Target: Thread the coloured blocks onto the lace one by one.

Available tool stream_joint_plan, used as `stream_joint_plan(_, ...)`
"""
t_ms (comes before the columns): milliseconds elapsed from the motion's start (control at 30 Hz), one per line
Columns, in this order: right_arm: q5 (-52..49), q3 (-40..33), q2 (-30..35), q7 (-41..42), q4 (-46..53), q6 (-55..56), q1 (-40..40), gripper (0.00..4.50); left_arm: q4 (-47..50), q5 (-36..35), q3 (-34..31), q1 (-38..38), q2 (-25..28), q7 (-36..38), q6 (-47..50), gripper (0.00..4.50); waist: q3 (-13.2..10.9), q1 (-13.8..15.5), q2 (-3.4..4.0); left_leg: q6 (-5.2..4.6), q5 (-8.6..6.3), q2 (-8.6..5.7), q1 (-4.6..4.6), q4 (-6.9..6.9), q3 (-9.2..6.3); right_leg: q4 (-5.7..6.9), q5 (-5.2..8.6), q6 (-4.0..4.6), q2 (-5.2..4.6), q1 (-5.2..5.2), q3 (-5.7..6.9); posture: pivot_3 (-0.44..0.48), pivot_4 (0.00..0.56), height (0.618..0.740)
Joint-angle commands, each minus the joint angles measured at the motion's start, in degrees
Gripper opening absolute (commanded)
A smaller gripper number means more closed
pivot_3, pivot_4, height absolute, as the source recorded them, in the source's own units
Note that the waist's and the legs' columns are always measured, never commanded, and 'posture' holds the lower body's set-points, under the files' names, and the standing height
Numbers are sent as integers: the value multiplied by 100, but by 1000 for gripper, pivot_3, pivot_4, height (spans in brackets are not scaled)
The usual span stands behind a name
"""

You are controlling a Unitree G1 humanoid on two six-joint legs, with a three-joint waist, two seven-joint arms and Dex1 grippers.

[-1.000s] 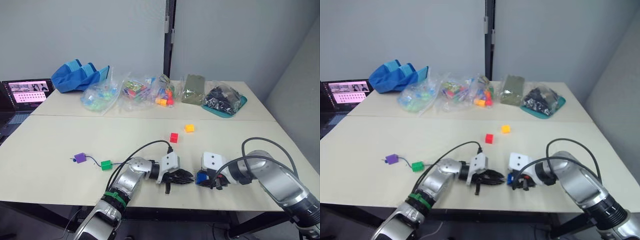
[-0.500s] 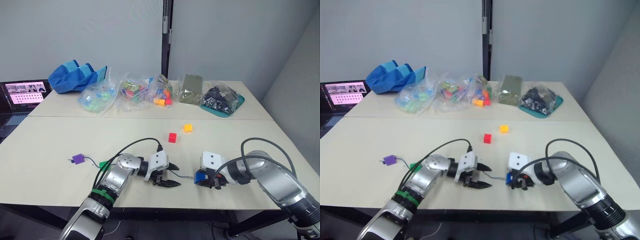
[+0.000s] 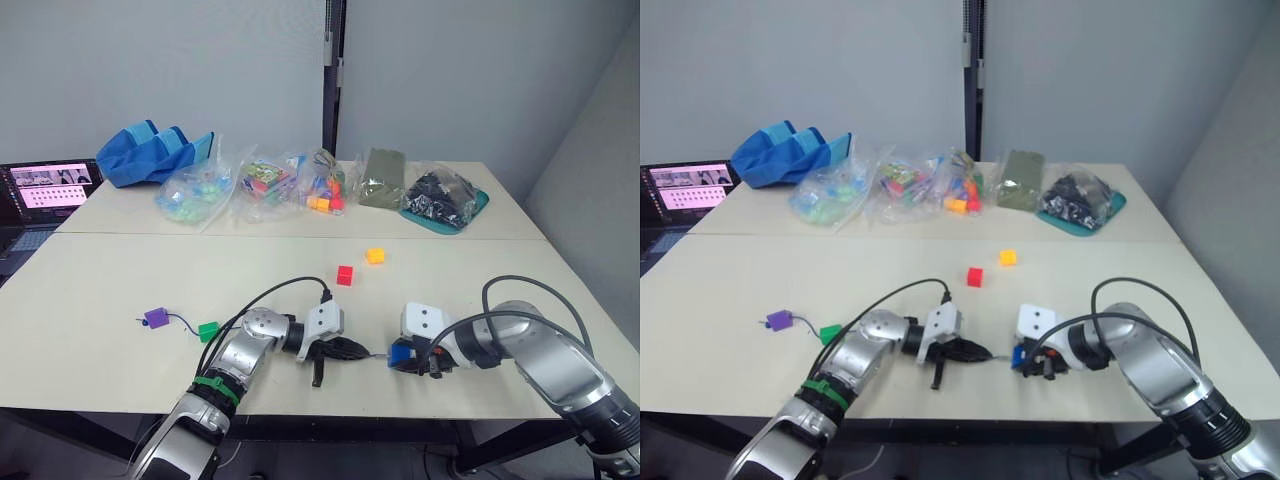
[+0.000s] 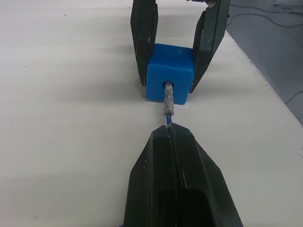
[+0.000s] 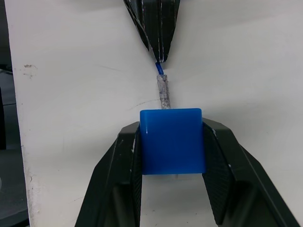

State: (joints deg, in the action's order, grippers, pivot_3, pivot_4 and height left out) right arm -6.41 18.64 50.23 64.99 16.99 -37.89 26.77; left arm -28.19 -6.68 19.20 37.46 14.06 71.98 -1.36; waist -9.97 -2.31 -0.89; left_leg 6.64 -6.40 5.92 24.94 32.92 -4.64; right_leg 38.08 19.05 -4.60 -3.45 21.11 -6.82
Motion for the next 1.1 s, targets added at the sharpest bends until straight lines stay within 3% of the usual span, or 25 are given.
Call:
stream_joint_plan(33, -8, -18, 22, -18, 50, -60, -49, 1181, 20, -42, -52, 56, -88, -11, -114, 0, 0, 1, 0, 0, 0, 0, 0, 0, 0, 0, 0, 0, 0, 0, 0, 0, 150, 740)
stream_joint_plan(100, -9, -20, 23, -25, 61, -67, -60, 1181, 5, -48, -129, 114, -105, -111, -94, 0, 0, 1, 0, 0, 0, 0, 0, 0, 0, 0, 0, 0, 0, 0, 0, 0, 150, 740)
stream_joint_plan(200, -9, -23, 20, -37, 63, -66, -70, 1181, 220, 25, -72, 211, 123, 68, 42, 735, 0, -3, 0, 0, 0, 0, 0, 0, 0, 0, 0, 0, 0, 0, 0, 0, 150, 740)
stream_joint_plan(300, -19, -29, 11, -51, 70, -79, -62, 1181, 458, 198, 61, 340, 317, 135, 8, 1783, 0, -1, 0, 0, 0, 0, 0, 0, 0, 0, 0, 0, 0, 1, 0, 0, 150, 740)
stream_joint_plan(367, -15, -18, -11, -55, 61, -86, -39, 1181, 517, 261, 145, 422, 392, 231, -4, 2072, 0, 7, 0, 1, 0, 0, 0, 0, 0, -1, 0, 0, 0, 0, 0, 0, 150, 740)
stream_joint_plan(733, 12, -25, -35, -88, 34, -79, -44, 1181, 132, 658, 471, 431, 367, 188, -90, 2072, 0, -8, 0, 0, 0, 0, 0, 0, 0, 0, 0, 0, 0, 0, 0, 0, 150, 740)
stream_joint_plan(933, 16, -31, -29, -109, 47, -91, -69, 1181, -56, 676, 425, 452, 278, 94, -77, 160, 1, -1, -1, 0, 0, 0, -1, 3, 0, 1, 0, -1, 0, -4, 0, 0, 150, 740)
stream_joint_plan(1100, 13, -36, -17, -121, 67, -106, -82, 1181, -53, 552, 315, 489, 124, 71, -8, 0, 1, 0, -1, 0, 0, 0, -2, 3, 0, 1, 0, -1, 0, -4, 0, 0, 150, 740)
